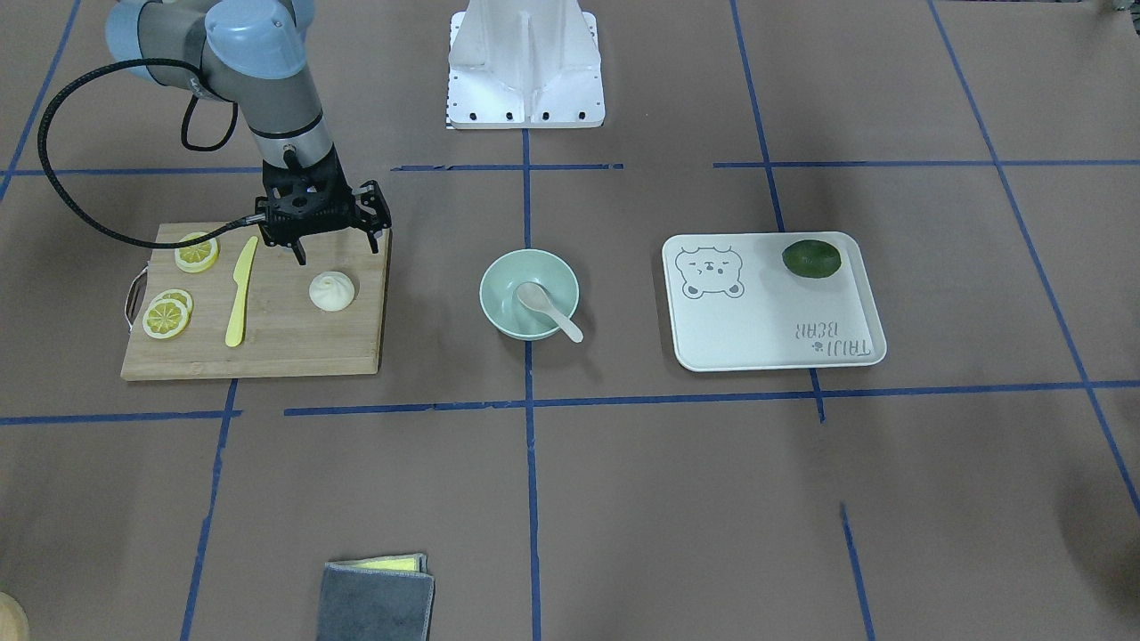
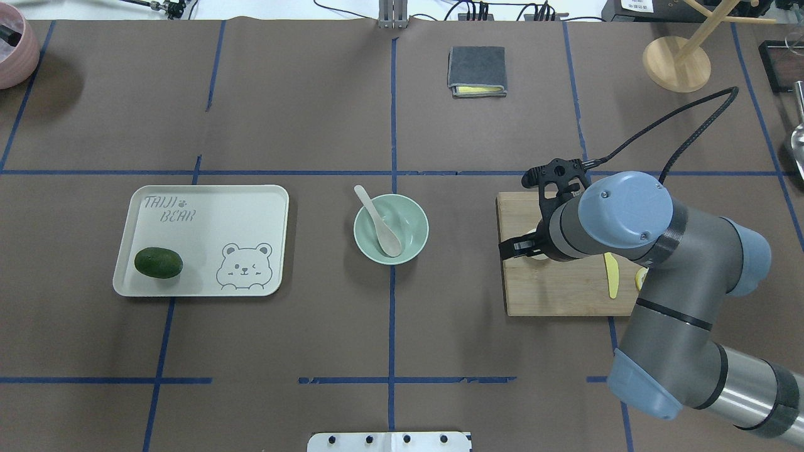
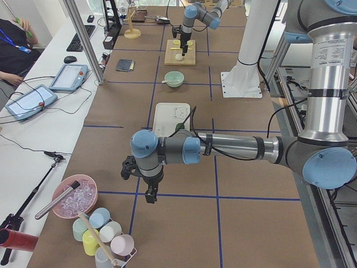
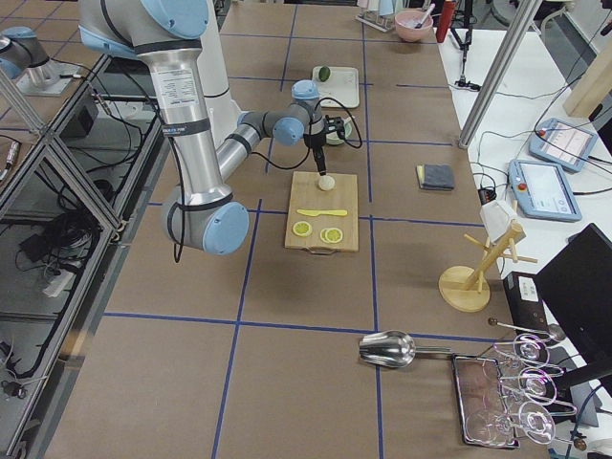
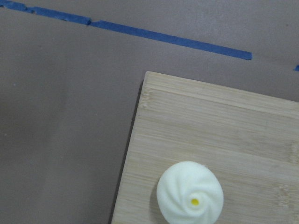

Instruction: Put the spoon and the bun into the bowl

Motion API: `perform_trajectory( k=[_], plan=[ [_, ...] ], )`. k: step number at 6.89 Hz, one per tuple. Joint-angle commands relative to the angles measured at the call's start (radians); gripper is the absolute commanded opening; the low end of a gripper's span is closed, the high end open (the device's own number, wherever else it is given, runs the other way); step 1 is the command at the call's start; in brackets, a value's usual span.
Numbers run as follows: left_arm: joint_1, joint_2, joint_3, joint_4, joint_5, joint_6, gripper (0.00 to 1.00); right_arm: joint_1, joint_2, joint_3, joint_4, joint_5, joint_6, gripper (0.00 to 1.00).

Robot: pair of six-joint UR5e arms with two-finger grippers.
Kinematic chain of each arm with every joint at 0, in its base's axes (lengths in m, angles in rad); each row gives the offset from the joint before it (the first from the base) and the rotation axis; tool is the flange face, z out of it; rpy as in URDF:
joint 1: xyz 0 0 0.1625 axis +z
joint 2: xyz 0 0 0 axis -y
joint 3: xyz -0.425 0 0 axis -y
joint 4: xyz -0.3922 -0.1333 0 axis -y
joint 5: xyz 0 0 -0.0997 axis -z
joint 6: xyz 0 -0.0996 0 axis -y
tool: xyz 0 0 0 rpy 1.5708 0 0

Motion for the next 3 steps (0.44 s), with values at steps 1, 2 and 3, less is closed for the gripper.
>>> perform_trajectory(
  k=[1, 2, 3],
  plan=[
    [0.0, 0.01, -0.01, -0.002, 0.0, 0.0, 1.0, -0.001, 0.019, -0.063, 0.0, -0.076, -0.013, 0.99],
    [0.0, 0.011, -0.013, -0.002, -0.001, 0.002, 1.0, -0.003, 0.025, -0.069, -0.001, -0.077, -0.012, 0.99],
    [0.0, 0.013, -0.019, -0.002, 0.0, 0.002, 1.0, -0.001, 0.037, -0.089, 0.0, -0.085, -0.012, 0.98]
  ],
)
